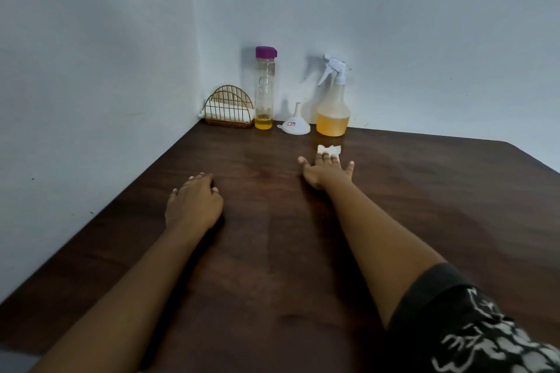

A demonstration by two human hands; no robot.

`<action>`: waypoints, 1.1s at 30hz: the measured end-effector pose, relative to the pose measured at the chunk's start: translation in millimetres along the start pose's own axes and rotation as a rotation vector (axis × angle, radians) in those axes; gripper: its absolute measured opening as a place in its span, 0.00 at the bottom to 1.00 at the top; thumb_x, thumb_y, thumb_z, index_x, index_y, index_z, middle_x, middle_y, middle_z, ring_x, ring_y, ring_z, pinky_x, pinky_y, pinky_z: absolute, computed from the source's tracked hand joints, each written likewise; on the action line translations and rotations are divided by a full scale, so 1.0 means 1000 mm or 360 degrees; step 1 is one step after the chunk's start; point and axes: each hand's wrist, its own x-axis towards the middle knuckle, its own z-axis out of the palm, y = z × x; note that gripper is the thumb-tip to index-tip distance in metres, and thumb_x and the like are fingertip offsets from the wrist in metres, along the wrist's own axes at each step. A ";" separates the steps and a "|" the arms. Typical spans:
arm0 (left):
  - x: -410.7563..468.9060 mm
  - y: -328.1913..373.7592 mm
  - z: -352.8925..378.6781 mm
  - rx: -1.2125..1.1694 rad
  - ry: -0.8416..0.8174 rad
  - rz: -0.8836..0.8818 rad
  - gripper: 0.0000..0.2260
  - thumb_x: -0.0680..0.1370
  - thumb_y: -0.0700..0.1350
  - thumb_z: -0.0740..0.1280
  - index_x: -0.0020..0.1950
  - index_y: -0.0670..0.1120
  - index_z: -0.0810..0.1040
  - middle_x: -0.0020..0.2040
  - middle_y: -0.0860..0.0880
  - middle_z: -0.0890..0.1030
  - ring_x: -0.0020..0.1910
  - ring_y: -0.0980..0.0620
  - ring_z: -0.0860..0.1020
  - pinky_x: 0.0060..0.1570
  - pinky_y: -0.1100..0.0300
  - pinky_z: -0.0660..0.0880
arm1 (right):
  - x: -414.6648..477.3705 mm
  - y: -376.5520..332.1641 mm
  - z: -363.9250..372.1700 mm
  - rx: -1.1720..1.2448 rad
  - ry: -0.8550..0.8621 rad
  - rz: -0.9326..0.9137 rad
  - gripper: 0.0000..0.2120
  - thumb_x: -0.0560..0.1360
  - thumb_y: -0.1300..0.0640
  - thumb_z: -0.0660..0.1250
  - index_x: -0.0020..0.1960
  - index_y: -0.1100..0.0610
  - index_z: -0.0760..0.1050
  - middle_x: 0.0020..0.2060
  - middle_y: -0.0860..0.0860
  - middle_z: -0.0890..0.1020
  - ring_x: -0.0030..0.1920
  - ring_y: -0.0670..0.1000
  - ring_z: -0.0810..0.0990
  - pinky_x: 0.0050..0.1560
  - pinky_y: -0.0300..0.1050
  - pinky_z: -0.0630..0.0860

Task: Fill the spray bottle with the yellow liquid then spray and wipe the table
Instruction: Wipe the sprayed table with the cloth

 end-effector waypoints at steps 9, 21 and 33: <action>-0.018 -0.043 -0.017 0.0247 -0.0070 -0.0064 0.22 0.82 0.54 0.50 0.76 0.53 0.57 0.78 0.50 0.56 0.77 0.48 0.53 0.72 0.46 0.52 | -0.090 -0.107 0.041 -0.0063 -0.0085 -0.0641 0.33 0.79 0.37 0.39 0.77 0.55 0.44 0.77 0.50 0.45 0.77 0.51 0.40 0.70 0.61 0.31; -0.043 -0.043 -0.019 0.0272 -0.0114 0.0012 0.23 0.82 0.56 0.47 0.77 0.53 0.54 0.78 0.50 0.53 0.77 0.49 0.50 0.73 0.46 0.49 | -0.124 -0.048 0.032 -0.0049 0.0017 -0.0279 0.35 0.79 0.37 0.40 0.77 0.59 0.40 0.77 0.54 0.44 0.77 0.52 0.40 0.71 0.60 0.33; -0.062 -0.046 -0.024 0.0299 -0.0152 0.0043 0.23 0.82 0.55 0.46 0.77 0.53 0.53 0.78 0.51 0.52 0.77 0.49 0.50 0.73 0.46 0.49 | -0.179 -0.005 0.036 -0.0037 -0.0023 -0.0240 0.35 0.78 0.35 0.38 0.77 0.55 0.40 0.77 0.50 0.42 0.77 0.50 0.39 0.71 0.61 0.32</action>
